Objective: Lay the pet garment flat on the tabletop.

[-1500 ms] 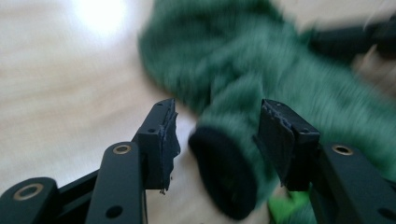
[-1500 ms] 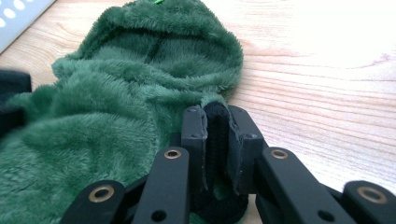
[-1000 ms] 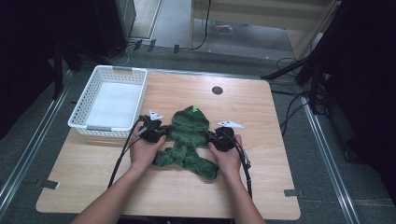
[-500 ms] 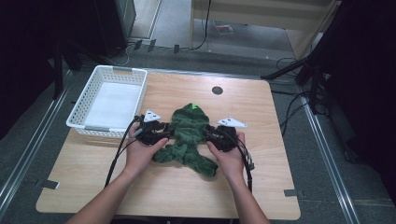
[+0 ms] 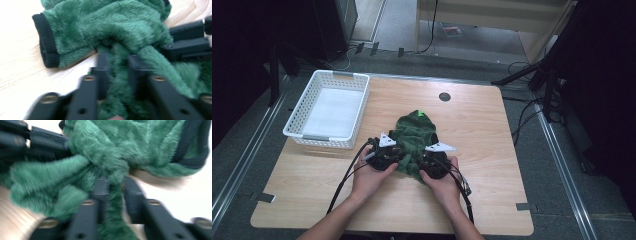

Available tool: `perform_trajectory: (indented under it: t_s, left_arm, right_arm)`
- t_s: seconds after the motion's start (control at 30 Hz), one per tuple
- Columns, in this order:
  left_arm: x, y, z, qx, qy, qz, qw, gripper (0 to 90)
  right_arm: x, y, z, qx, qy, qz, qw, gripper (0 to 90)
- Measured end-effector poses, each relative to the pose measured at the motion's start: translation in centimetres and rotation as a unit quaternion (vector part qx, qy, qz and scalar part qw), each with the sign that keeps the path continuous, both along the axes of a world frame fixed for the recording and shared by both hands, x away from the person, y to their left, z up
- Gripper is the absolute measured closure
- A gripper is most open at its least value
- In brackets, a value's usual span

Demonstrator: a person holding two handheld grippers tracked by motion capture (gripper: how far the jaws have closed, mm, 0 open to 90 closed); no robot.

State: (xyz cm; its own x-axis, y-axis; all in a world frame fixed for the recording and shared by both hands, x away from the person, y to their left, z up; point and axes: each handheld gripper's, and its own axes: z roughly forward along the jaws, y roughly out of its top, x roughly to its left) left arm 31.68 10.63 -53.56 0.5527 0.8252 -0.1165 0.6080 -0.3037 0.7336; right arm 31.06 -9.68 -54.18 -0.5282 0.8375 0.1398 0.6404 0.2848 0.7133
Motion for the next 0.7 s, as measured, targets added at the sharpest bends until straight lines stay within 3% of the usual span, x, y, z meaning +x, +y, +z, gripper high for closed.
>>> perform_trajectory:
  t_s: [0.1,0.23,0.33,0.37,0.4,0.53,0.6,0.63,0.67,0.7]
  left_arm:
    - [0.2,1.0,0.7,-0.010,-0.006,0.013,0.9998,87.5]
    - [0.1,1.8,1.8,-0.008,-0.014,0.016,0.9997,88.9]
    - [-0.1,1.4,1.6,0.028,-0.021,0.015,0.9993,89.3]
    - [0.0,1.2,1.2,0.042,-0.019,0.014,0.9988,89.5]
    - [0.2,1.3,0.6,0.040,-0.006,0.007,0.9992,89.5]
    - [0.2,1.1,-0.3,0.024,0.000,-0.007,0.9997,88.6]
    - [0.2,1.2,-0.1,0.004,-0.004,-0.008,1.0000,83.9]
    - [0.1,1.5,0.3,-0.013,-0.008,0.001,0.9999,74.5]
    - [0.0,1.8,0.6,-0.020,-0.010,0.007,0.9997,62.7]
    - [-0.1,2.1,0.9,-0.032,-0.010,0.007,0.9994,56.9]
  right_arm:
    - [0.1,-0.4,0.4,-0.034,-0.016,0.003,0.9993,86.1]
    - [0.0,-1.6,3.2,-0.079,-0.057,0.007,0.9952,88.0]
    - [0.2,-2.1,5.0,-0.096,-0.076,0.010,0.9924,88.2]
    - [0.4,-2.3,5.1,-0.106,-0.075,0.011,0.9915,88.3]
    - [0.7,-2.4,4.9,-0.114,-0.066,0.009,0.9913,88.4]
    - [1.5,-2.9,2.0,-0.102,-0.022,0.020,0.9943,86.9]
    - [1.2,-3.0,1.5,-0.060,-0.028,0.041,0.9969,77.1]
    - [1.0,-3.0,1.6,-0.037,-0.036,0.039,0.9979,66.1]
    - [0.7,-3.3,2.3,-0.019,-0.051,0.031,0.9981,61.9]
    - [0.5,-3.6,2.7,-0.004,-0.055,0.030,0.9980,60.0]
